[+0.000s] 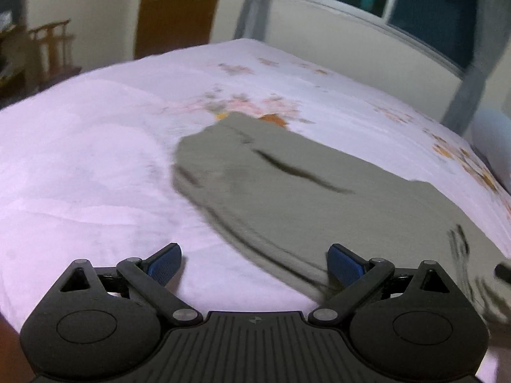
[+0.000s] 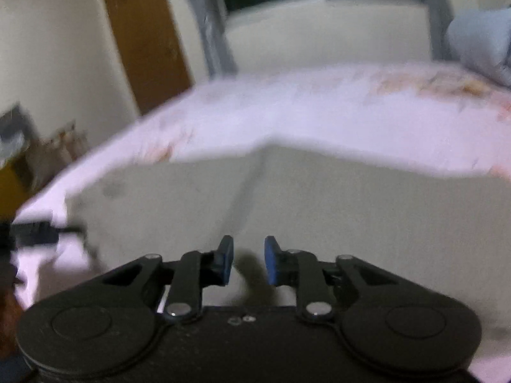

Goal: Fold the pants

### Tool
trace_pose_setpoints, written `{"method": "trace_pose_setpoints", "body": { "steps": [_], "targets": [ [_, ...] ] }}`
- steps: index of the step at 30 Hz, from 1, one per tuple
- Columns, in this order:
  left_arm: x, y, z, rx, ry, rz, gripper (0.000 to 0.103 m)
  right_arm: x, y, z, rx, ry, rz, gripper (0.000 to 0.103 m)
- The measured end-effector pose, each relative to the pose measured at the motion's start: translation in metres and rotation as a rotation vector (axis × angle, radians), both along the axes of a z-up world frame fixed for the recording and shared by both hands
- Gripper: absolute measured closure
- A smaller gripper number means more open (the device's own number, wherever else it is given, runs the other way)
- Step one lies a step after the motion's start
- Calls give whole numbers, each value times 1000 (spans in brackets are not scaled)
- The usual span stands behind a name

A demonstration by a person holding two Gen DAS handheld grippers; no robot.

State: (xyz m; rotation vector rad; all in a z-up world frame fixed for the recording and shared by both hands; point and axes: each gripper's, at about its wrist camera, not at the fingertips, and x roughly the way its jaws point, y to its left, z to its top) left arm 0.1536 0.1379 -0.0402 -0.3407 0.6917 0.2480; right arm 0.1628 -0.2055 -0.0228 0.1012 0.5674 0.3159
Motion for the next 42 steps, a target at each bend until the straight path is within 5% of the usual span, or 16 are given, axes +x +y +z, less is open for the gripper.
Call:
{"method": "trace_pose_setpoints", "body": {
  "steps": [3,5,7,9,13,22,29,31,36,40,42],
  "targets": [
    [7,12,-8,-15,29,18,5,48,2,-4,-72,66,-99,82],
    [12,15,-12,-21,38,16,5,78,8,-27,-119,209,-97,81],
    [14,19,-11,-13,32,17,5,81,5,-17,-98,220,-90,83],
    [18,27,-12,-24,19,22,5,58,-10,4,-32,125,-120,81],
    [34,47,-24,-118,19,26,5,5,-36,18,98,20,-97,31],
    [61,67,-47,-372,-95,25,5,-25,-55,18,133,35,-148,32],
    [66,70,-57,-429,-166,23,6,-30,-55,23,110,36,-144,32],
    [65,73,-57,-438,-170,29,14,-30,-59,23,121,35,-163,32],
    [64,90,-67,-492,-171,57,56,-31,-78,20,141,34,-245,33],
    [67,89,-65,-477,-173,4,69,-36,-99,16,164,46,-312,34],
    [65,79,-47,-392,-194,-27,71,-41,-110,17,181,48,-340,34]
  ]
}}
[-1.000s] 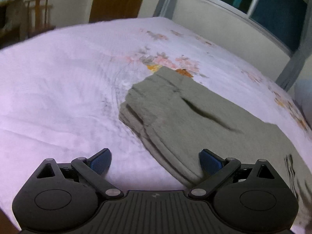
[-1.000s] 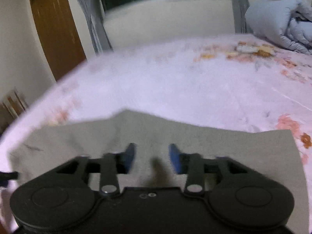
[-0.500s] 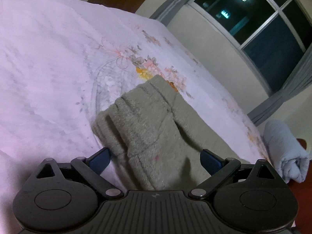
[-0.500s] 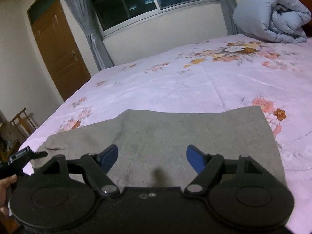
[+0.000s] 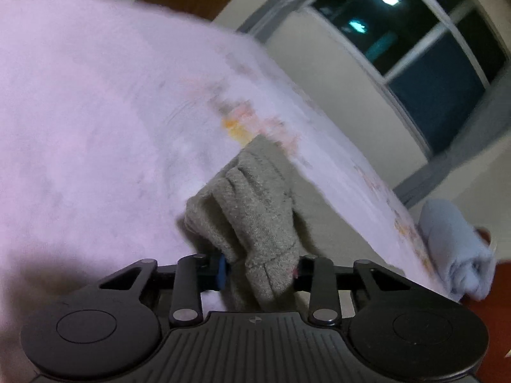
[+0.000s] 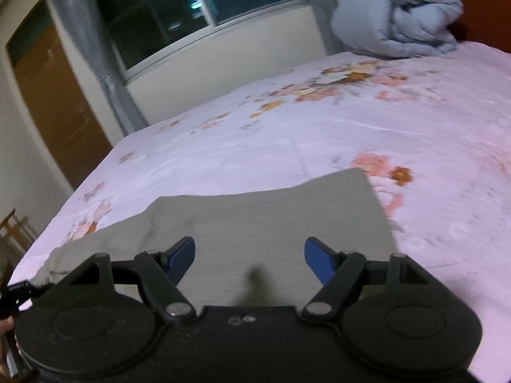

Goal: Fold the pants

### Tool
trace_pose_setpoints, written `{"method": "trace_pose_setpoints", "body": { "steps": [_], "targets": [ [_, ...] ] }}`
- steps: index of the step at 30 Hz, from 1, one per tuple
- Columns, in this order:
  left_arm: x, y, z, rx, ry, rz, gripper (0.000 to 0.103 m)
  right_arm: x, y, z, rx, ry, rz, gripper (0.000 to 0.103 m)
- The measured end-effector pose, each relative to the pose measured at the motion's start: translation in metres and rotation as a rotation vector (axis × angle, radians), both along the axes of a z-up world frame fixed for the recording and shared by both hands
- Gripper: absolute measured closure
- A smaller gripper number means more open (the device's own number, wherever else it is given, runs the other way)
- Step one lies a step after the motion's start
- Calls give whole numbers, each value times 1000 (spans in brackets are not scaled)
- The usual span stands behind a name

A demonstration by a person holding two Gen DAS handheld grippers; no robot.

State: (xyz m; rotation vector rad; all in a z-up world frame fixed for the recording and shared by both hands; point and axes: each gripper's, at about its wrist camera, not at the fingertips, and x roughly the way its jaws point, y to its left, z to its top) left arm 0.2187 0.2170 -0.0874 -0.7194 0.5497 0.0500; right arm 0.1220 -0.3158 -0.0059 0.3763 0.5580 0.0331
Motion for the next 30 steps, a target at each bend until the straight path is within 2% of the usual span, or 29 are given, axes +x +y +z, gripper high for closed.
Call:
{"method": "trace_pose_setpoints", "body": {
  "steps": [3,6,9,12,14,16,19,21,23,25,27,30],
  "targets": [
    [0,-30,42,149,-75,-55,71,-11,-20,5,7,-19,-41,34],
    [2,-82,98,299,-196,-161,71,-27,-47,9,22,-44,-94,34],
    [7,-153,146,404,-304,-294,71,-44,-76,10,52,-58,-143,34],
    [7,-246,170,544,-389,-464,71,-61,-105,9,77,-71,-182,34],
    [5,-306,168,634,-398,-570,71,-72,-125,7,100,-79,-213,34],
    [-3,-367,155,726,-391,-678,71,-83,-144,3,133,-86,-248,34],
    [-15,-457,108,875,-344,-806,71,-95,-165,-3,195,-99,-291,33],
    [-23,-504,65,1012,-284,-889,71,-97,-175,-7,248,-102,-307,33],
    [-49,-527,47,1123,-319,-864,71,-97,-180,-10,267,-108,-309,33],
    [-54,-526,58,1087,-320,-837,71,-96,-180,-11,267,-111,-290,33],
    [-56,-517,80,1061,-356,-803,71,-98,-181,-12,272,-127,-276,33],
    [-59,-514,89,1090,-395,-800,71,-98,-184,-14,302,-140,-285,33]
  ]
}}
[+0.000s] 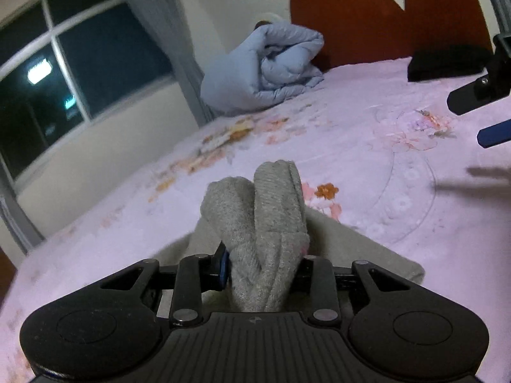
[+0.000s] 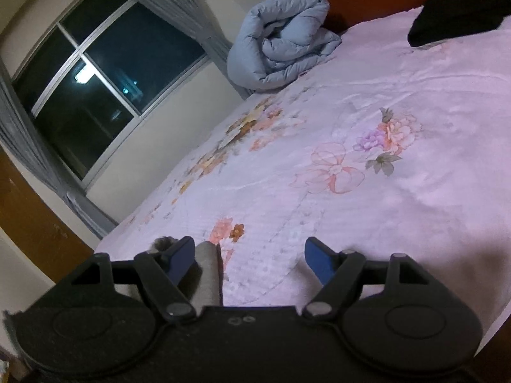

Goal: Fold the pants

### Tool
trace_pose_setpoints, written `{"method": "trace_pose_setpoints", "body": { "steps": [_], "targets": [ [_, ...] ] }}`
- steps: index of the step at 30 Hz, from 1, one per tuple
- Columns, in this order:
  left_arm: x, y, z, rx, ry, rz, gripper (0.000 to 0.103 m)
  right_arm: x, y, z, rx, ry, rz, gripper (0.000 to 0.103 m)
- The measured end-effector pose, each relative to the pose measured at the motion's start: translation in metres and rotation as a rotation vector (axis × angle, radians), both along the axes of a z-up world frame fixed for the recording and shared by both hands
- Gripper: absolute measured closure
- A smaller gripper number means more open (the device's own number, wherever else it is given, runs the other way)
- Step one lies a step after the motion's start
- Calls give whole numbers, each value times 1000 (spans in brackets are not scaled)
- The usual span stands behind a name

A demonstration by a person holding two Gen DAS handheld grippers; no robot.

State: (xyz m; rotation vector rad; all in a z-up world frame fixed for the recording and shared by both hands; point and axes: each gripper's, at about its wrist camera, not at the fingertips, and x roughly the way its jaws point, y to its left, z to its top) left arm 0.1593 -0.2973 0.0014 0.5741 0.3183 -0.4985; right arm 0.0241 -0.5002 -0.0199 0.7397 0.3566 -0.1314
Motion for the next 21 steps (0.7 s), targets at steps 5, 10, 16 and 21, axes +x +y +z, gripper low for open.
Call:
{"method": "trace_pose_setpoints", "body": {
  "steps": [5,10,16,21],
  "targets": [
    [-16,-27,-51,213,-50,-85,69,2,-3,-3,16,15,-16,32],
    [-33,26,-9,15,76,-128,56,1,2,0,-13,22,-12,32],
    [-27,119,27,-240,143,-25,15,30,48,24,-150,-2,114,33],
    [-2,206,33,-427,186,212,8,71,123,52,-277,-66,370,35]
  ]
}}
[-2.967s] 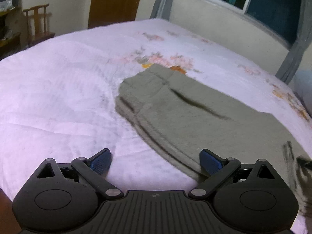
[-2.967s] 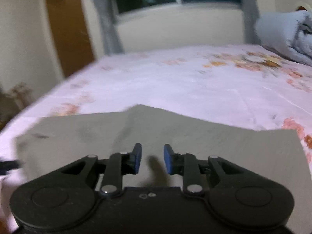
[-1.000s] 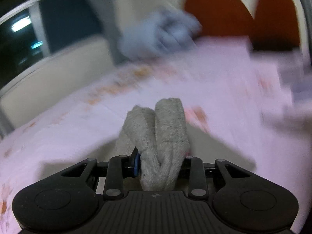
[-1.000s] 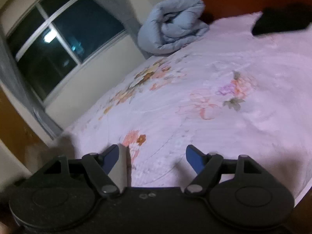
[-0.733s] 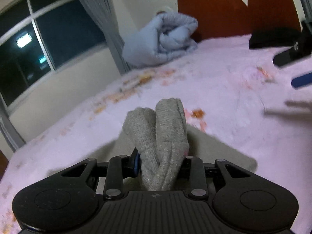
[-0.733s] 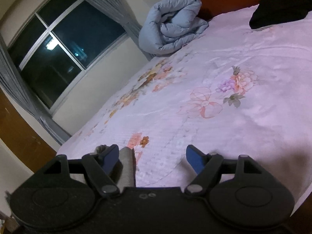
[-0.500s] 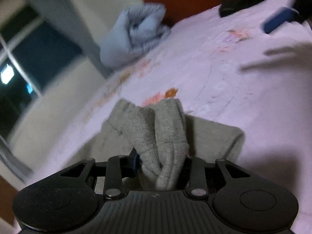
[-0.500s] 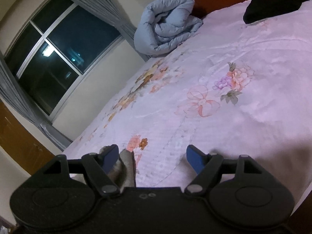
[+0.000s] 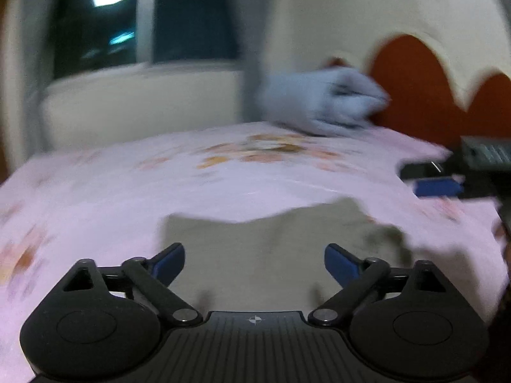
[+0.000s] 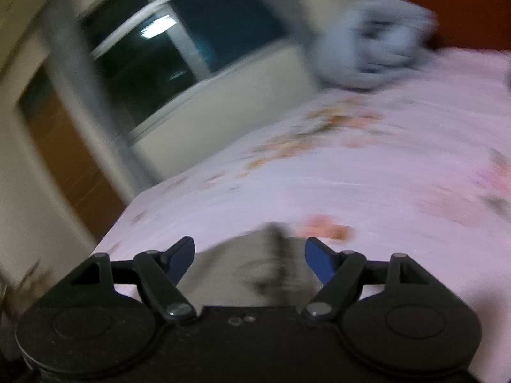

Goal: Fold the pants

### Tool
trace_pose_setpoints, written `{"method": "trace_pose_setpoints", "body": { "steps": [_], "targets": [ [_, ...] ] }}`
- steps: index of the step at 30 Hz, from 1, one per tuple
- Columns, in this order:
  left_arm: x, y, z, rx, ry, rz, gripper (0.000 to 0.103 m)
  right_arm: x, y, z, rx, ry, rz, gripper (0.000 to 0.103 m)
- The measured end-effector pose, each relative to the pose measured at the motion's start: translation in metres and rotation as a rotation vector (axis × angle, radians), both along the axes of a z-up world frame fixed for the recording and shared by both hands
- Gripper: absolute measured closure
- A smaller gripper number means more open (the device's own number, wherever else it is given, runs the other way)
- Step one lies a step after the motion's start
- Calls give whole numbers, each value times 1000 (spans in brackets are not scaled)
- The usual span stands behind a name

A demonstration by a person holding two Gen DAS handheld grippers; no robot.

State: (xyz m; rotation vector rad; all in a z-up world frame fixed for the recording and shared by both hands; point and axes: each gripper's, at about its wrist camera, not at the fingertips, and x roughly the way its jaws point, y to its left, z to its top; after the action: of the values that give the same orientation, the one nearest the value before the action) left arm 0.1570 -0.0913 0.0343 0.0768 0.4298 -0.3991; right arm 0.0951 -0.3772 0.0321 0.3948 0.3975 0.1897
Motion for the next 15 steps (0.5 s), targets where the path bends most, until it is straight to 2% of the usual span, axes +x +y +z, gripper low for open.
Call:
{"method": "trace_pose_setpoints", "body": {
  "steps": [2,4,6,7,8,9,13,14,15],
  "targets": [
    [21,14,-13,27,68,81,8,21,29,-3,-98,46,43,37],
    [42,21,-32,26,163,142,8,37,45,-17,-168,106,106,45],
    [63,27,-60,35,313,231,8,46,47,-37,-262,218,75,47],
    [70,32,-72,-3,372,236,8,48,41,-51,-311,290,65,52],
    [69,39,-80,-63,387,231,7,42,33,-58,-321,290,48,61],
    [69,41,-84,-93,375,229,7,35,26,-60,-323,279,36,61],
    [64,47,-81,-102,309,233,7,25,22,-48,-341,248,63,59],
    [64,50,-76,-110,280,237,7,25,22,-41,-326,218,51,57],
    [65,55,-70,-150,257,233,7,21,19,-31,-295,161,18,56]
  ]
}}
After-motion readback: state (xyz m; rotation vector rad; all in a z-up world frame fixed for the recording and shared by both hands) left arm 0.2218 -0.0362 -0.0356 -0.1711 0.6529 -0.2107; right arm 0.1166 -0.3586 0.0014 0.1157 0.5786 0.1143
